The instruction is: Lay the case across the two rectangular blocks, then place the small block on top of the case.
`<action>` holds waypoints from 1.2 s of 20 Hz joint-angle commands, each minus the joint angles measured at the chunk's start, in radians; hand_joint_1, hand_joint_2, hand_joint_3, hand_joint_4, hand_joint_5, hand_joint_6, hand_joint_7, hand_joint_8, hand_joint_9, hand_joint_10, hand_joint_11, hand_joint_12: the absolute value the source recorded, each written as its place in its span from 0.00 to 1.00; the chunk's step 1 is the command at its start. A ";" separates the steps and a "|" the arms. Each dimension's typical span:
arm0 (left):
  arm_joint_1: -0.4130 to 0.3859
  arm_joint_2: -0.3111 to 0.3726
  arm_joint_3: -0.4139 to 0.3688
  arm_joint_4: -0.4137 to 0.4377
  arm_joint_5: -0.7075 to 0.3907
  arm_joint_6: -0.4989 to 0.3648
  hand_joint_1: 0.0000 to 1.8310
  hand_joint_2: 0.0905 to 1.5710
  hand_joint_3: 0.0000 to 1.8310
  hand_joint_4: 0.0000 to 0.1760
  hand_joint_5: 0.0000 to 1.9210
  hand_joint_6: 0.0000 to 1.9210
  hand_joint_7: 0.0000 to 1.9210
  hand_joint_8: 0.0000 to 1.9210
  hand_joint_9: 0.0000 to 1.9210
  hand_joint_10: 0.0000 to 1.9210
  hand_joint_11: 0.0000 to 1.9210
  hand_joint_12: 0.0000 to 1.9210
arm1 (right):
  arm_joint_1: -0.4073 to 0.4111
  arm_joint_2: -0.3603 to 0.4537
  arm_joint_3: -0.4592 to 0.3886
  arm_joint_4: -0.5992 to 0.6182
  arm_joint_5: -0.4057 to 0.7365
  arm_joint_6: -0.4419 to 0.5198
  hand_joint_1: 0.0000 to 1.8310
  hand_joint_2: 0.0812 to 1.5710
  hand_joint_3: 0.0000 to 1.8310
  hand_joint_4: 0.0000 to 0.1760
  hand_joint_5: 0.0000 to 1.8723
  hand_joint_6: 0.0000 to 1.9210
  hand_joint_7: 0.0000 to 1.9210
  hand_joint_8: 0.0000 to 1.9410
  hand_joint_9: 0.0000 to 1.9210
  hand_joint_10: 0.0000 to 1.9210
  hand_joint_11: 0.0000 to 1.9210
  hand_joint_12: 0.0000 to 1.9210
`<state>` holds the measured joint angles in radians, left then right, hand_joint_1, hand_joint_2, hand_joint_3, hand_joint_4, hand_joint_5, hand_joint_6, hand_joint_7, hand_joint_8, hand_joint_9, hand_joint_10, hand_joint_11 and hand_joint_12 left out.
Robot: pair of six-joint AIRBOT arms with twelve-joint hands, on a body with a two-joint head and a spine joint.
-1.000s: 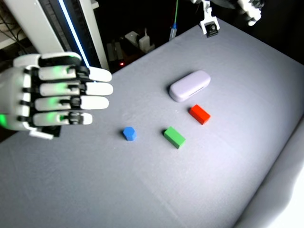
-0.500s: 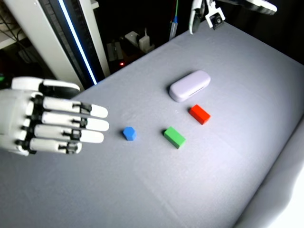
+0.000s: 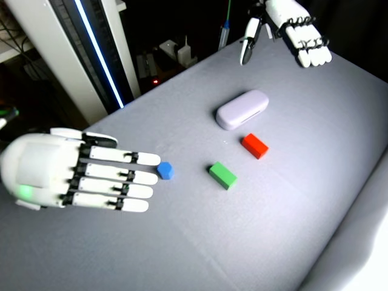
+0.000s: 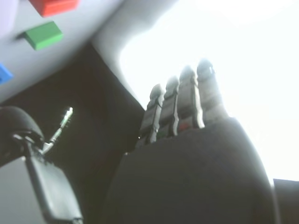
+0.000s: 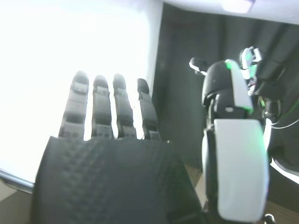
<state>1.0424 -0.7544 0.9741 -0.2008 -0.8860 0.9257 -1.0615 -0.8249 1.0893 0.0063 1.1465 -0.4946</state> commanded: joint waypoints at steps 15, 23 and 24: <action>-0.185 -0.219 0.163 0.073 0.371 0.132 0.43 0.46 0.00 0.24 0.04 0.00 0.08 0.00 0.09 0.01 0.03 0.03 | 0.015 0.008 0.010 0.027 0.116 0.003 0.51 0.73 0.01 0.36 0.09 0.00 0.06 0.00 0.02 0.00 0.00 0.02; -0.193 -0.245 0.183 0.034 0.416 0.185 0.53 0.55 0.00 0.00 0.41 0.01 0.46 0.02 0.45 0.06 0.17 0.57 | 0.017 0.008 0.011 0.027 0.116 0.005 0.43 0.74 0.00 0.48 0.11 0.00 0.08 0.00 0.02 0.00 0.00 0.00; -0.193 -0.245 0.182 0.034 0.415 0.185 0.59 0.55 0.00 0.00 0.49 0.02 0.53 0.04 0.53 0.10 0.25 0.65 | 0.017 0.008 0.011 0.027 0.116 0.005 0.42 0.73 0.00 0.42 0.11 0.00 0.08 0.00 0.03 0.00 0.00 0.00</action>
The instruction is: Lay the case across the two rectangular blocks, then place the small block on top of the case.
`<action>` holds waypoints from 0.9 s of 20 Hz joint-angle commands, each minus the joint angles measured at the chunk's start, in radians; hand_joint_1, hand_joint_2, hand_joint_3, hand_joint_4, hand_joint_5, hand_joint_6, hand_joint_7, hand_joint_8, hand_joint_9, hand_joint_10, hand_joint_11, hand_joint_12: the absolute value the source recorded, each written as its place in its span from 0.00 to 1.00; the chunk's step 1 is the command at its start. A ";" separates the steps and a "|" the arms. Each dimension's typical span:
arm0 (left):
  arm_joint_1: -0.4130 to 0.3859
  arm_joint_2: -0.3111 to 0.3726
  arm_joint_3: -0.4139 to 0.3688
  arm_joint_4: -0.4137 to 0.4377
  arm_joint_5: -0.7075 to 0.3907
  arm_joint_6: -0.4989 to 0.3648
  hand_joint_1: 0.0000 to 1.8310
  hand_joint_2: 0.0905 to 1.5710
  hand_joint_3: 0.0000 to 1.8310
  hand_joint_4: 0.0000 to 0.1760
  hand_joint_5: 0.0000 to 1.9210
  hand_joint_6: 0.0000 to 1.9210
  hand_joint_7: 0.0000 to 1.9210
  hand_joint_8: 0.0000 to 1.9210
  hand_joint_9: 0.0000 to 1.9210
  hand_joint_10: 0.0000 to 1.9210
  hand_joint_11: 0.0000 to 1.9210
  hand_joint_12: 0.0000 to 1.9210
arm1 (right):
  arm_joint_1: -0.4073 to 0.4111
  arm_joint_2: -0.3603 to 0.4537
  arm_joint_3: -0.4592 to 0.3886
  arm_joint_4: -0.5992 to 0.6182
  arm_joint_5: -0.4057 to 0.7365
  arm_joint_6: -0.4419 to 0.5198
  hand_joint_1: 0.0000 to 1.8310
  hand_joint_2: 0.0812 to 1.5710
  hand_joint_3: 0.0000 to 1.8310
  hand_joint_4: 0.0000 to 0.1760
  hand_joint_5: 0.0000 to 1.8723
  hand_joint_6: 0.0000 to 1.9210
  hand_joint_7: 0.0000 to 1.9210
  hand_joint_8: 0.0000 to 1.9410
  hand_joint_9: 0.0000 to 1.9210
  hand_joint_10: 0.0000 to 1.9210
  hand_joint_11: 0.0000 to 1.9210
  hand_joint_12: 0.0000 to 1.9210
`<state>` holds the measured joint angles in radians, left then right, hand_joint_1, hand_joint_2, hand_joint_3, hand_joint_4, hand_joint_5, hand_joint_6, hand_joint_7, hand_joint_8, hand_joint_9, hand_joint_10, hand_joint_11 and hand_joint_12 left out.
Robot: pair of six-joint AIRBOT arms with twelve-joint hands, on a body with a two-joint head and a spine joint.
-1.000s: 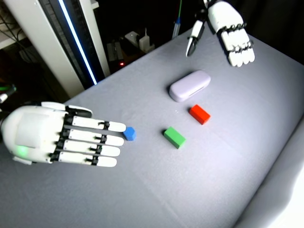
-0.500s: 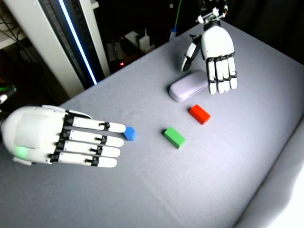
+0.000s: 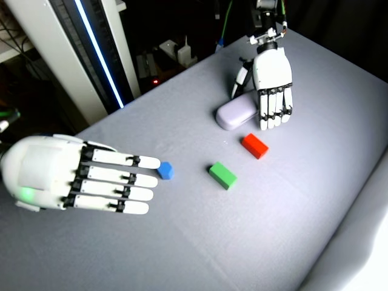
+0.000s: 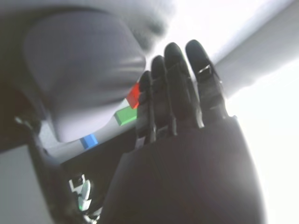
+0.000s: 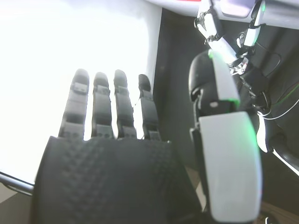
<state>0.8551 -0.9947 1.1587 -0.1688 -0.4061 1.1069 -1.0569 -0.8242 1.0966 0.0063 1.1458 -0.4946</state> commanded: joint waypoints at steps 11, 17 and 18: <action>-0.039 0.124 -0.101 0.018 -0.348 -0.066 0.71 0.62 0.00 0.00 0.63 0.25 0.66 0.34 0.58 0.40 0.42 0.73 | 0.011 0.006 0.006 0.030 0.117 0.010 0.46 0.74 0.00 0.15 0.14 0.00 0.14 0.00 0.11 0.01 0.05 0.04; -0.220 -0.011 0.029 0.049 -0.238 -0.067 0.76 0.65 0.00 0.00 0.53 0.44 0.62 0.36 0.52 0.51 0.35 0.63 | 0.014 -0.003 0.016 0.034 0.117 0.012 0.44 0.75 0.00 0.20 0.15 0.00 0.15 0.00 0.14 0.00 0.00 0.26; -0.258 -0.042 0.054 0.062 -0.205 -0.067 0.76 0.65 0.00 0.00 0.53 0.44 0.61 0.39 0.50 0.54 0.34 0.67 | 0.016 -0.004 0.018 0.034 0.117 0.012 0.43 0.75 0.00 0.18 0.15 0.00 0.15 0.00 0.14 0.00 0.00 0.25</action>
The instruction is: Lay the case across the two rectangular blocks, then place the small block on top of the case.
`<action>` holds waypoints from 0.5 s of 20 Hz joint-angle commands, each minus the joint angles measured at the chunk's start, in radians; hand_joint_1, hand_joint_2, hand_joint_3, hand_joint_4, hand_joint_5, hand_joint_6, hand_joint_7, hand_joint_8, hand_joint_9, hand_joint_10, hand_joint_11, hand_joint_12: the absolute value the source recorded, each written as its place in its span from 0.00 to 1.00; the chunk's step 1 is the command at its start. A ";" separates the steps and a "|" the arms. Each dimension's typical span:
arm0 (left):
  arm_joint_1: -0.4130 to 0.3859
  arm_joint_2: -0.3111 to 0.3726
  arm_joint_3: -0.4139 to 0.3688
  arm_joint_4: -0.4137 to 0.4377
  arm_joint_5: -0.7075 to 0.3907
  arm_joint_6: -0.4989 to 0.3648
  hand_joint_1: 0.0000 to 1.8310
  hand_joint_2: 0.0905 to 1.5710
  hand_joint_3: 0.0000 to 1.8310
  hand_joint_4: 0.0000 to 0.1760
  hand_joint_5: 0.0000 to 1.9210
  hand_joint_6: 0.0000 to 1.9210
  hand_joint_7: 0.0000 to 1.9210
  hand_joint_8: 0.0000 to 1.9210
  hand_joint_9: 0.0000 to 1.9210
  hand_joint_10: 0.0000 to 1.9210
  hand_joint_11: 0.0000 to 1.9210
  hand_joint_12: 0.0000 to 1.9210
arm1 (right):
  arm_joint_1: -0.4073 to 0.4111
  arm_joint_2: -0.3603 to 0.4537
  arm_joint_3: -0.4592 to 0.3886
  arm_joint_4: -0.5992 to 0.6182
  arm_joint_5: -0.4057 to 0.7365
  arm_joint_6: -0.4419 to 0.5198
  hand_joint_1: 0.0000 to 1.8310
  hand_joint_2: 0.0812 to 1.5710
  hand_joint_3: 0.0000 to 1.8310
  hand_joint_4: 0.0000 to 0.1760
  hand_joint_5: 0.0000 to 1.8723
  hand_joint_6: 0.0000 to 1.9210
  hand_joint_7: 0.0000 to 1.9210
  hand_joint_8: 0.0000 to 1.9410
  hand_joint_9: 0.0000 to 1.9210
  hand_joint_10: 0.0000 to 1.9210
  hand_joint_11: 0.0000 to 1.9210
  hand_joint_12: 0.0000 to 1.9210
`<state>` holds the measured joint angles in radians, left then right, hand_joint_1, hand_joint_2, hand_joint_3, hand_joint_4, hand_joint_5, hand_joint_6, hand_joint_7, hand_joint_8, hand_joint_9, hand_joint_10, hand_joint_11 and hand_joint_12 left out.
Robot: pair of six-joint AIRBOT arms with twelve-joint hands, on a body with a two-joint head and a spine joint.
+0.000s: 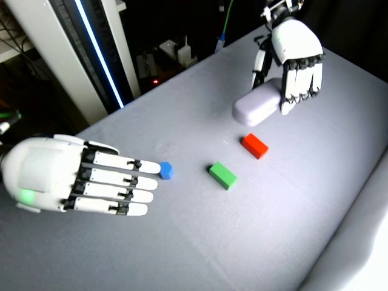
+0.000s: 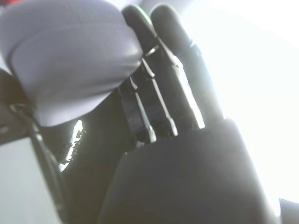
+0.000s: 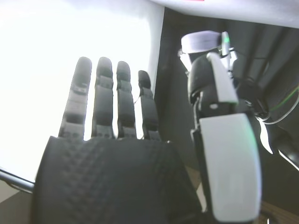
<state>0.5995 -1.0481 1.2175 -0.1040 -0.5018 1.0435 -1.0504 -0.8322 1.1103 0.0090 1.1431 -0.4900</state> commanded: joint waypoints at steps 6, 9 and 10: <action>-0.078 -0.132 0.105 -0.007 -0.015 -0.004 0.76 0.63 0.00 0.00 0.56 0.39 0.69 0.24 0.54 0.48 0.37 0.64 | 0.028 -0.015 0.023 0.030 0.107 0.008 0.49 0.79 0.00 0.08 0.15 0.00 0.13 0.00 0.14 0.00 0.00 0.38; -0.084 -0.178 0.139 -0.018 0.009 -0.004 0.70 0.63 0.00 0.00 0.60 0.34 0.67 0.30 0.56 0.30 0.33 0.68 | 0.030 -0.021 0.028 0.028 0.102 0.008 0.47 0.79 0.00 0.08 0.14 0.00 0.12 0.00 0.13 0.00 0.00 0.34; -0.084 -0.192 0.149 -0.027 0.015 -0.004 0.69 0.63 0.00 0.00 0.60 0.34 0.65 0.32 0.56 0.26 0.30 0.68 | 0.033 -0.023 0.029 0.027 0.100 0.008 0.47 0.79 0.00 0.12 0.13 0.00 0.12 0.00 0.12 0.00 0.00 0.32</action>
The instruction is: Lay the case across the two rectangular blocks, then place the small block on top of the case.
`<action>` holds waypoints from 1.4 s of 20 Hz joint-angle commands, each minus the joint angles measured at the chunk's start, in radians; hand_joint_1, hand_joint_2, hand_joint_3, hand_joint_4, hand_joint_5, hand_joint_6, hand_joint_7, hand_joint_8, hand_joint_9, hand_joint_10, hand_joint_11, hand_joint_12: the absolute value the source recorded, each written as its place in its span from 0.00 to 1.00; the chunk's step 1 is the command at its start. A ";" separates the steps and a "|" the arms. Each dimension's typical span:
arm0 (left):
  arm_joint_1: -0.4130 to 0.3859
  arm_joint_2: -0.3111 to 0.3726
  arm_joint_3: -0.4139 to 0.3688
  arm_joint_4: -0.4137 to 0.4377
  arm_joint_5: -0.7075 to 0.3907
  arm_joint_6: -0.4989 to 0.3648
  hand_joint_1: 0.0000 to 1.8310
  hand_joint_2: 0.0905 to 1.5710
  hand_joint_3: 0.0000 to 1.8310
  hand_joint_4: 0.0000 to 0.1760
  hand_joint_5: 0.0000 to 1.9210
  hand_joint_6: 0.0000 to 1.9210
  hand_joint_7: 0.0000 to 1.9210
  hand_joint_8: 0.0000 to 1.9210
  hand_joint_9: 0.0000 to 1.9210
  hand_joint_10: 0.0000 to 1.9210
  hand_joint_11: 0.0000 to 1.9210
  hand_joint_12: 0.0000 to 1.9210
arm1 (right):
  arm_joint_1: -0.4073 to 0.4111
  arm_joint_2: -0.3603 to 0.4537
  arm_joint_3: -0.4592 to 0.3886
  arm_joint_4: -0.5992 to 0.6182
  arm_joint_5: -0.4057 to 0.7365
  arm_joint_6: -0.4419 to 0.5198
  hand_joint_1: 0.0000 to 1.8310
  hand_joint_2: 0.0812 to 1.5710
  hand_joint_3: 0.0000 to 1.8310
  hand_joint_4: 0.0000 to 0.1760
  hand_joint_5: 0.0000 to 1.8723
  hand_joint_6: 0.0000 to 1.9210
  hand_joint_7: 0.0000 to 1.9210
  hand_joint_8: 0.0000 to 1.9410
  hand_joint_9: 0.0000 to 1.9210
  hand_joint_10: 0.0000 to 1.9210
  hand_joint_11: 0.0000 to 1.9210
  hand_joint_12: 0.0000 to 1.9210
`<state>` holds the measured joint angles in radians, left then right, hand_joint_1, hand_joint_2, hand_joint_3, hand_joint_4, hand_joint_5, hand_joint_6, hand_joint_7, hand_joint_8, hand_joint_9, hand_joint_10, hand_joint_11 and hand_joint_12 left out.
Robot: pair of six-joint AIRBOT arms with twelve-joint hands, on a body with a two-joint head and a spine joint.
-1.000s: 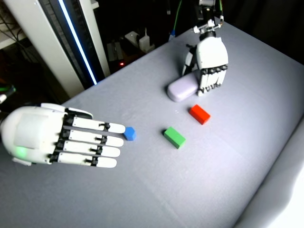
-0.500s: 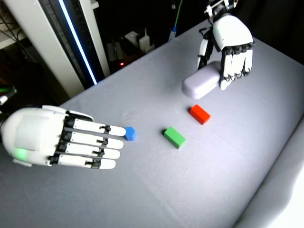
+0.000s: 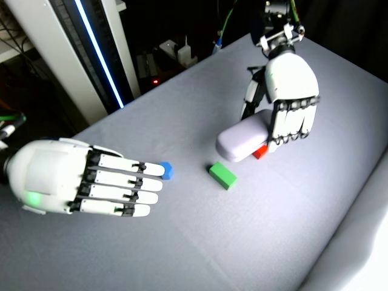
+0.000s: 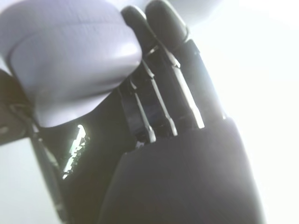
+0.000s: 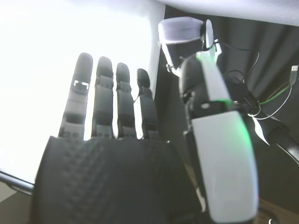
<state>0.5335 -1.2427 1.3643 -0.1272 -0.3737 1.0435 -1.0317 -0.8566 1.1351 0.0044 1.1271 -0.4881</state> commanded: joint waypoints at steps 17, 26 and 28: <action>-0.001 -0.105 0.103 -0.076 -0.030 0.030 0.69 0.65 0.00 0.00 0.55 0.41 0.60 0.41 0.52 0.16 0.30 0.52 | 0.026 -0.009 0.013 0.013 0.097 0.010 0.45 0.76 0.00 0.06 0.16 0.00 0.16 0.00 0.15 0.00 0.00 0.32; 0.000 -0.109 0.104 -0.077 -0.028 0.030 0.69 0.57 0.00 0.00 0.47 0.00 0.52 0.00 0.51 0.00 0.21 0.53 | 0.026 -0.009 0.012 0.012 0.097 0.013 0.47 0.76 0.00 0.10 0.17 0.00 0.16 0.00 0.16 0.00 0.00 0.34; 0.000 -0.109 0.105 -0.077 -0.028 0.030 0.67 0.55 0.00 0.00 0.45 0.01 0.51 0.00 0.50 0.00 0.15 0.66 | 0.026 -0.009 0.012 0.012 0.097 0.013 0.49 0.76 0.00 0.08 0.17 0.00 0.16 0.00 0.16 0.00 0.00 0.38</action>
<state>0.5411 -1.3491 1.4647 -0.2028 -0.2836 1.0763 -1.0172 -0.8669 1.1416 -0.0113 1.1049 -0.4831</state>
